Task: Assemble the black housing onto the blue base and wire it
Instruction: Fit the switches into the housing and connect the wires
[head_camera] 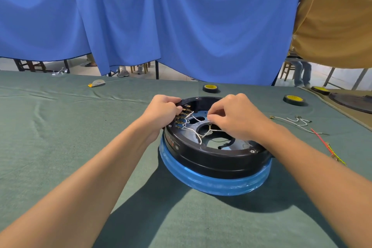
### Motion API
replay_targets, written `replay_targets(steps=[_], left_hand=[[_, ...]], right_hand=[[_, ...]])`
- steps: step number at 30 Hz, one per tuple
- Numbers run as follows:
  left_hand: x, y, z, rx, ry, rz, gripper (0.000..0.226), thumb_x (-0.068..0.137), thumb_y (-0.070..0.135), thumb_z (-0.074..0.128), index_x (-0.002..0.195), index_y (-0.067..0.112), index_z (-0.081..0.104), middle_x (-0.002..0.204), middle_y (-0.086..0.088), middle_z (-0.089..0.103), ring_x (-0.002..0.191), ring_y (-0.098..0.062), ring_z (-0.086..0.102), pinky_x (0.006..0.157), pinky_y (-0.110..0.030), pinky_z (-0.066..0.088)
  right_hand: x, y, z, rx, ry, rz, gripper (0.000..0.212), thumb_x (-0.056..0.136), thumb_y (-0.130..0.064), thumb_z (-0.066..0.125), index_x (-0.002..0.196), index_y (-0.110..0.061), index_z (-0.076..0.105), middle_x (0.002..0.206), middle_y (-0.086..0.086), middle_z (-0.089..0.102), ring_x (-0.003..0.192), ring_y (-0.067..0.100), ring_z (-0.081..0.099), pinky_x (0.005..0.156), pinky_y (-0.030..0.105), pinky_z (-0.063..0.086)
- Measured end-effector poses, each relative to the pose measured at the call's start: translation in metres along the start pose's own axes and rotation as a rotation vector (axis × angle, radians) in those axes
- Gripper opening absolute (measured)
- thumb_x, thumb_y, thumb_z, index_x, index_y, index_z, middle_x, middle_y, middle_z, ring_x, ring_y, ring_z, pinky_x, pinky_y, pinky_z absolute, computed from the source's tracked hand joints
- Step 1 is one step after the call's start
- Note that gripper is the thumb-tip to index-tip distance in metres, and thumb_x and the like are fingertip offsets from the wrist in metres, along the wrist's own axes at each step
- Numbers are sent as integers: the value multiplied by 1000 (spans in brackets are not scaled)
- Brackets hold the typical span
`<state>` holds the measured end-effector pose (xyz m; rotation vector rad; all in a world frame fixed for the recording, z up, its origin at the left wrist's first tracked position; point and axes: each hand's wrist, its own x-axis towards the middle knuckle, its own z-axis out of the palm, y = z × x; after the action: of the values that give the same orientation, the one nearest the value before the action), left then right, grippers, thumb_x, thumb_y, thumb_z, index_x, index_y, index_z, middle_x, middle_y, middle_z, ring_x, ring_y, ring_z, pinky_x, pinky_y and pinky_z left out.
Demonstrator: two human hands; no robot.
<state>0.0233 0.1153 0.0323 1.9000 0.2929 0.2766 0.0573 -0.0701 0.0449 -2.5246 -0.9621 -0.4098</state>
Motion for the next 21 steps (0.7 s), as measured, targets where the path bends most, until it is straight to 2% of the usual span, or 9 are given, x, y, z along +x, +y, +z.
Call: replay_targets(steps=[3, 6, 8, 9, 11, 13, 15, 18, 21], left_hand=[[0, 1, 1, -19, 26, -23, 38, 97, 4, 53, 134, 12, 60, 127, -6, 63, 116, -23, 56, 92, -31, 46], [-3, 0, 1, 9, 10, -10, 39, 99, 5, 51, 137, 13, 57, 128, -2, 60, 115, -19, 53, 81, -23, 41], [-2, 2, -1, 55, -7, 6, 40, 99, 4, 50, 138, 12, 55, 129, -2, 59, 115, -19, 53, 77, -22, 44], [0, 3, -1, 82, -10, 18, 41, 98, 3, 49, 138, 12, 55, 132, -3, 59, 118, -20, 53, 85, -24, 46], [4, 8, -2, 109, 0, 43, 42, 97, 2, 51, 138, 11, 55, 136, -4, 58, 123, -20, 51, 99, -28, 39], [7, 11, 1, 128, 18, 72, 39, 98, 11, 55, 136, 11, 57, 134, -2, 59, 120, -19, 52, 100, -29, 37], [9, 11, 6, 206, 62, 100, 34, 98, 14, 55, 131, 13, 62, 126, -3, 64, 115, -22, 57, 91, -27, 42], [10, 6, 10, 318, 154, 129, 37, 98, 4, 46, 125, 18, 68, 116, -5, 68, 102, -23, 58, 64, -21, 44], [10, 7, 9, 376, 162, 142, 39, 98, 3, 43, 121, 20, 70, 110, -5, 67, 97, -25, 57, 59, -21, 42]], right_hand=[[1, -1, -3, 96, 179, 8, 18, 90, -18, 61, 85, -15, 78, 77, -3, 73, 72, 11, 62, 72, 25, 51], [-6, 4, -12, 138, 333, 49, 17, 88, -17, 64, 78, -15, 77, 67, -7, 69, 64, 2, 60, 66, 11, 43], [-16, 12, -19, 124, 379, 104, 16, 87, -18, 65, 77, -17, 77, 67, -8, 70, 65, 6, 62, 67, 17, 44], [-21, 17, -21, 116, 385, 143, 15, 86, -18, 65, 76, -18, 77, 68, -8, 71, 66, 9, 63, 68, 18, 45], [-30, 26, -20, 144, 374, 226, 15, 85, -18, 66, 76, -19, 77, 67, -10, 71, 69, 10, 65, 70, 16, 46], [-35, 31, -14, 278, 365, 312, 15, 85, -19, 67, 74, -22, 77, 67, -12, 71, 72, 8, 66, 75, 23, 50], [-35, 32, -9, 386, 394, 371, 19, 84, -20, 67, 69, -27, 74, 64, -15, 70, 69, 1, 66, 71, 21, 50], [-30, 34, -7, 426, 399, 375, 22, 85, -21, 67, 66, -32, 71, 61, -17, 69, 68, -4, 64, 64, 14, 46], [-29, 35, -7, 449, 374, 364, 20, 85, -21, 67, 68, -32, 71, 63, -15, 70, 67, -1, 65, 66, 19, 49]])
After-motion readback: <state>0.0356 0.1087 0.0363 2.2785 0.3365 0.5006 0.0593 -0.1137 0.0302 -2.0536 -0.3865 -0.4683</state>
